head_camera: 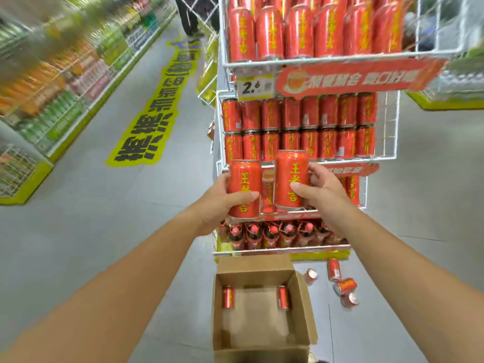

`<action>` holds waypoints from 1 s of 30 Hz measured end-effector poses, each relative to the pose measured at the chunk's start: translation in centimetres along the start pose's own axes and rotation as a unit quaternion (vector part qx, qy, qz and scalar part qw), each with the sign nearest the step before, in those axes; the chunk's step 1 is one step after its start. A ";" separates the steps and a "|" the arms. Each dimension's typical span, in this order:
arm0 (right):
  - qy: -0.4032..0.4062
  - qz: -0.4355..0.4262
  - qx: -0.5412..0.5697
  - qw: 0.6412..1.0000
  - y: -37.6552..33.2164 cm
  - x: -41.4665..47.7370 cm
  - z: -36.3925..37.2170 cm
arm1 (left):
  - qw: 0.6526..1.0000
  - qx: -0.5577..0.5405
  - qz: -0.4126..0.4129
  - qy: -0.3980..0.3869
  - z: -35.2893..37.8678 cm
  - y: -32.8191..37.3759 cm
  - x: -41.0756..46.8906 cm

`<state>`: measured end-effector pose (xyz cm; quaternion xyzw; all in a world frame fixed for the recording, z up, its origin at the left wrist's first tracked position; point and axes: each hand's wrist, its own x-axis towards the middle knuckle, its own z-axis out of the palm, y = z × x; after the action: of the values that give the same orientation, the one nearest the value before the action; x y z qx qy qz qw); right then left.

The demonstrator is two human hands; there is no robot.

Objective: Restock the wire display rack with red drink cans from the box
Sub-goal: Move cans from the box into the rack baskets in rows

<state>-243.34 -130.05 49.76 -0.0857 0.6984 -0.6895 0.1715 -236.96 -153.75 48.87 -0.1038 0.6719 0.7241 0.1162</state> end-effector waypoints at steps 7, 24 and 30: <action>0.011 -0.080 0.000 0.997 -9.0 0.1 -0.2 | 0.992 0.017 0.102 0.069 -0.3 9.5 -1.3; 0.013 -0.159 0.007 0.987 -25.7 14.2 -5.3 | 0.936 0.120 0.239 0.227 1.7 29.5 7.9; -0.011 -0.156 -0.012 0.988 -28.1 23.7 -7.1 | 0.912 0.143 0.217 0.317 1.0 34.1 14.6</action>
<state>-271.10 -132.78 74.75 -0.2032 0.6830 -0.6982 0.0688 -261.32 -154.73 76.78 -0.1619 0.7755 0.5567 -0.2498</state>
